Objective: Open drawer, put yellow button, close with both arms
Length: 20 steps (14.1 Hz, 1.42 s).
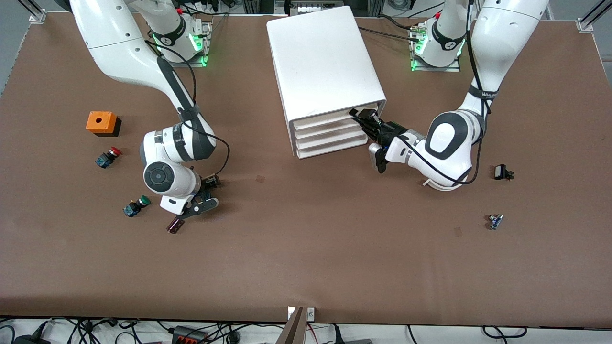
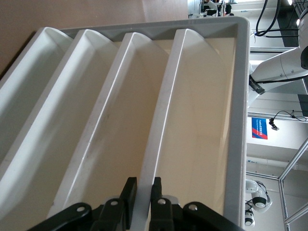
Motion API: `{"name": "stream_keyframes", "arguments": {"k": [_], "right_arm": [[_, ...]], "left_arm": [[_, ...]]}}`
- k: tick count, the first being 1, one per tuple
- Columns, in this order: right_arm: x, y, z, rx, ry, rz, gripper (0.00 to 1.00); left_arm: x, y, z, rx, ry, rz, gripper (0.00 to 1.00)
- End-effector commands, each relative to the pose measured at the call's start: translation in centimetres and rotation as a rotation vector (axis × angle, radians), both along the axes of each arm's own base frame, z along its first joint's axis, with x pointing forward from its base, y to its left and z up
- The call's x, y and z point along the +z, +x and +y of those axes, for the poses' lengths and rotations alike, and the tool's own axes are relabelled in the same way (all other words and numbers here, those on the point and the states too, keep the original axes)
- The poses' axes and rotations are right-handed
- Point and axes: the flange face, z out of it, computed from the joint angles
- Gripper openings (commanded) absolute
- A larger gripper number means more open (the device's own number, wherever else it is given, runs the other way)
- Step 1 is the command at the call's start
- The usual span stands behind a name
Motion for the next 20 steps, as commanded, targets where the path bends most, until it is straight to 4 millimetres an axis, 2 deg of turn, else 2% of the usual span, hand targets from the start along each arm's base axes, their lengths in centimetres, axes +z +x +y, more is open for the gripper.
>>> {"name": "stream_keyframes", "arguments": {"k": [1, 2, 5, 11, 13, 15, 16, 17, 20], "right_arm": [[0.3, 0.3, 0.1, 0.011, 0.008, -0.008, 0.13], [0.8, 0.7, 0.1, 0.006, 0.013, -0.017, 0.02], [3.3, 2.0, 0.4, 0.011, 0.021, -0.041, 0.00], [14.4, 5.7, 2.2, 0.019, 0.042, -0.096, 0.00], [17.8, 6.0, 3.8, 0.040, 0.044, -0.089, 0.00], [20.0, 5.3, 5.9, 0.050, 0.074, -0.052, 0.00], [20.9, 5.3, 6.3, 0.039, 0.107, -0.043, 0.00], [21.9, 5.3, 6.6, 0.028, 0.138, -0.038, 0.00], [24.3, 5.7, 7.2, 0.027, 0.173, -0.067, 0.00]], "left_arm": [[0.0, 2.8, 0.3, 0.035, 0.003, -0.014, 0.08], [-0.3, 3.6, 0.5, 0.039, 0.003, -0.020, 0.08], [-1.4, 6.4, 1.7, 0.071, -0.004, -0.038, 0.08], [-3.2, 9.5, 3.6, 0.118, 0.013, -0.070, 0.09], [-3.3, 10.1, 3.8, 0.147, 0.031, -0.099, 0.12], [-3.2, 10.4, 4.1, 0.154, 0.034, -0.108, 0.13], [-3.2, 10.4, 4.1, 0.155, 0.035, -0.108, 0.44], [-3.2, 10.4, 4.1, 0.155, 0.036, -0.109, 0.99], [-1.6, 10.8, 4.7, 0.168, 0.038, -0.118, 1.00]]}}
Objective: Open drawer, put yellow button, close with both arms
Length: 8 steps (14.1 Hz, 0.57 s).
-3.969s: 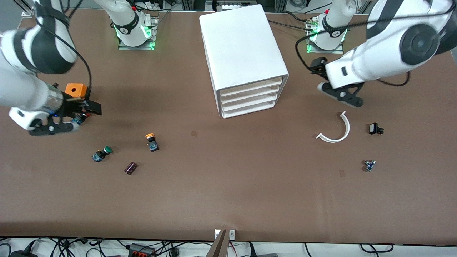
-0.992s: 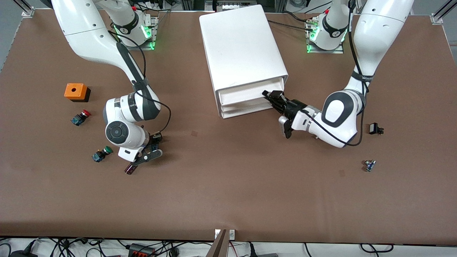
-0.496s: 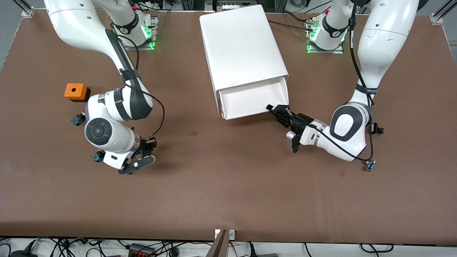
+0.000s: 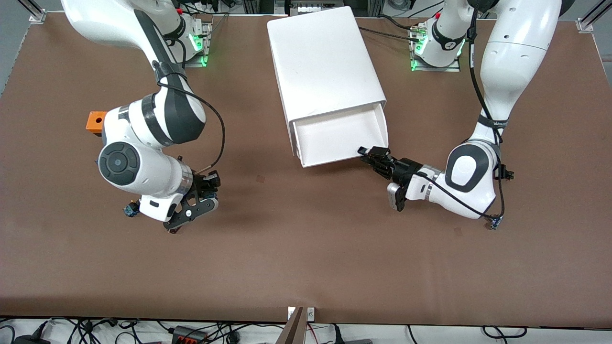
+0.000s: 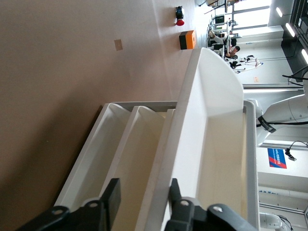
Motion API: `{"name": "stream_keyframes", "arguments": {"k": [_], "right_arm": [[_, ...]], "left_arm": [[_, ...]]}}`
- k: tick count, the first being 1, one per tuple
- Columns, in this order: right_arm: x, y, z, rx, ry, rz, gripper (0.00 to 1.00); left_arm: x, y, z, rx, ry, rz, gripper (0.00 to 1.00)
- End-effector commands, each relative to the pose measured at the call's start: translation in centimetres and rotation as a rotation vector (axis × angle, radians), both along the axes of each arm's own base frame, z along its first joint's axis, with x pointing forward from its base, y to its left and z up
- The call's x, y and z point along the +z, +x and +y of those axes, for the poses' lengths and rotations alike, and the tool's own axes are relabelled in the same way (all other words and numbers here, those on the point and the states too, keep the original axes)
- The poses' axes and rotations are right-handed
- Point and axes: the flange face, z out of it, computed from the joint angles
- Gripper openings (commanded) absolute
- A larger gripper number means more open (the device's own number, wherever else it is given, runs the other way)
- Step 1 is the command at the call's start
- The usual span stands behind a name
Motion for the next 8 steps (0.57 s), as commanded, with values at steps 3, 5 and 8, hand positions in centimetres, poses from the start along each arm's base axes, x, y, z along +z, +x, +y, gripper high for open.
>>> {"name": "stream_keyframes", "arguments": {"k": [3, 5, 8], "right_arm": [[3.3, -0.3, 2.9, 0.000, 0.030, -0.032, 0.00], [5.3, -1.5, 5.9, -0.027, 0.035, -0.059, 0.00], [6.4, -3.9, 11.0, -0.083, 0.036, -0.062, 0.00]], "left_arm": [[4.9, 2.1, 3.3, 0.071, 0.142, -0.022, 1.00], [9.1, 2.0, 4.2, 0.121, 0.288, 0.025, 1.00], [13.4, 2.1, 5.0, 0.231, 0.421, 0.105, 1.00]]}}
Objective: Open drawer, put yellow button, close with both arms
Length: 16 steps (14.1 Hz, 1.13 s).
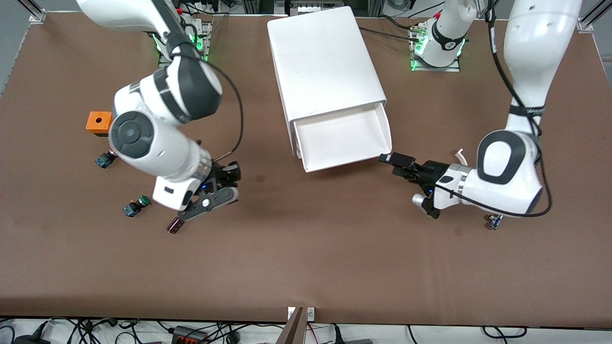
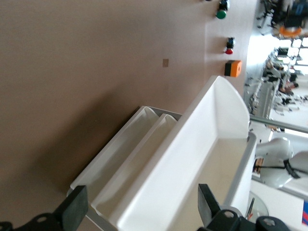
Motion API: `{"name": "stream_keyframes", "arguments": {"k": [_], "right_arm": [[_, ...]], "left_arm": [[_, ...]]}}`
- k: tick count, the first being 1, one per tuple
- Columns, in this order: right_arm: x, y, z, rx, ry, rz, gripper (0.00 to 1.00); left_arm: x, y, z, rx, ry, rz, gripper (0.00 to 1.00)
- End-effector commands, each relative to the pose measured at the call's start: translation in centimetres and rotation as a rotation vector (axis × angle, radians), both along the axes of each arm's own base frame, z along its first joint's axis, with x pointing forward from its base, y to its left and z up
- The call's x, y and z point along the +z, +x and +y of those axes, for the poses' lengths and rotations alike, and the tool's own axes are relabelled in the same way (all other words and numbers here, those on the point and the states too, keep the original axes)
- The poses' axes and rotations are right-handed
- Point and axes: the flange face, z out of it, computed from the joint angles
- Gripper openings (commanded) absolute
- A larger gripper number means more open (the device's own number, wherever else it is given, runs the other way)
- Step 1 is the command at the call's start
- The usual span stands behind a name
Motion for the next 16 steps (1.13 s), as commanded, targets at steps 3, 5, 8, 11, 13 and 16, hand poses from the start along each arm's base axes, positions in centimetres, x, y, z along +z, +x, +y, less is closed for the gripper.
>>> {"name": "stream_keyframes", "arguments": {"k": [3, 5, 8, 11, 13, 16], "right_arm": [[0.7, -4.1, 7.2, -0.100, -0.009, 0.027, 0.00], [1.3, -5.9, 9.9, -0.140, -0.007, 0.029, 0.00], [2.2, -8.9, 14.4, -0.198, 0.006, 0.023, 0.00], [2.2, -10.7, 17.8, -0.225, 0.025, 0.014, 0.00], [2.2, -12.3, 19.8, -0.198, 0.032, 0.006, 0.00], [0.4, -13.7, 22.2, -0.167, 0.038, -0.001, 0.00]], "left_arm": [[7.4, 1.1, 2.7, -0.009, 0.423, -0.142, 1.00], [8.8, 1.7, 4.4, 0.013, 0.675, -0.182, 1.00], [8.7, 1.9, 5.4, 0.011, 0.861, -0.214, 1.00], [10.0, 3.0, 6.1, 0.034, 0.879, -0.255, 1.00], [9.7, 3.0, 6.9, 0.046, 0.881, -0.238, 1.00], [8.3, 2.8, 7.5, 0.065, 0.889, -0.195, 1.00]]}}
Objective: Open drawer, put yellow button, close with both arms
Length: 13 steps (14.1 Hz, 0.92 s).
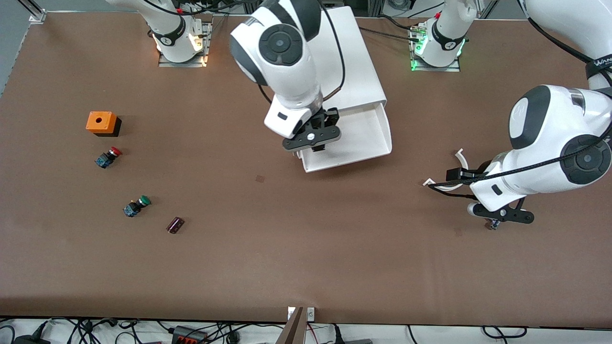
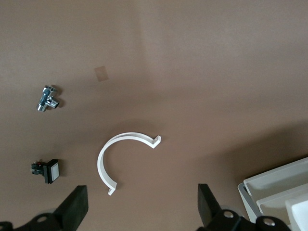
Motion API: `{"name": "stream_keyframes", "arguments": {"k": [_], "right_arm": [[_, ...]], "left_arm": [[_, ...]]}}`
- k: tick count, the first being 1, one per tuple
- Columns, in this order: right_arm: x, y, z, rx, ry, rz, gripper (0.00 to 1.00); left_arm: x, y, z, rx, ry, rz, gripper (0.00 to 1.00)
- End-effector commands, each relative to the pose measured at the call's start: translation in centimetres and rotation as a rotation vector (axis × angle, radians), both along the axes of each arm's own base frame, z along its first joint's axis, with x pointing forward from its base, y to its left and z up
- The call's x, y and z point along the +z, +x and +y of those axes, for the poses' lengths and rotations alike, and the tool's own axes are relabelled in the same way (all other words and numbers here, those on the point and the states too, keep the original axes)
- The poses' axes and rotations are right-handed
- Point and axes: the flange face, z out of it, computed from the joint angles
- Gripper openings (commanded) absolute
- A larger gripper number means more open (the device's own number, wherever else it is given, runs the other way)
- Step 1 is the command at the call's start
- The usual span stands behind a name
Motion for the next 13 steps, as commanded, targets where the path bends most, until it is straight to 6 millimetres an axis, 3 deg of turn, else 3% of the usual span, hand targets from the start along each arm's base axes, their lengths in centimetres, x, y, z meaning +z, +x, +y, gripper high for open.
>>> {"name": "stream_keyframes", "arguments": {"k": [1, 7, 13], "right_arm": [[-1.4, -0.2, 2.0, -0.002, 0.014, -0.026, 0.00], [-3.3, -0.4, 3.1, -0.022, 0.025, -0.023, 0.00], [-5.5, -2.1, 5.0, -0.018, 0.004, -0.001, 0.00]], "left_arm": [[-1.1, 0.1, 0.6, 0.064, 0.029, 0.022, 1.00], [-1.5, 0.1, 0.6, 0.090, 0.036, 0.027, 1.00], [-2.2, -0.2, 0.5, 0.095, 0.021, 0.049, 1.00]]}}
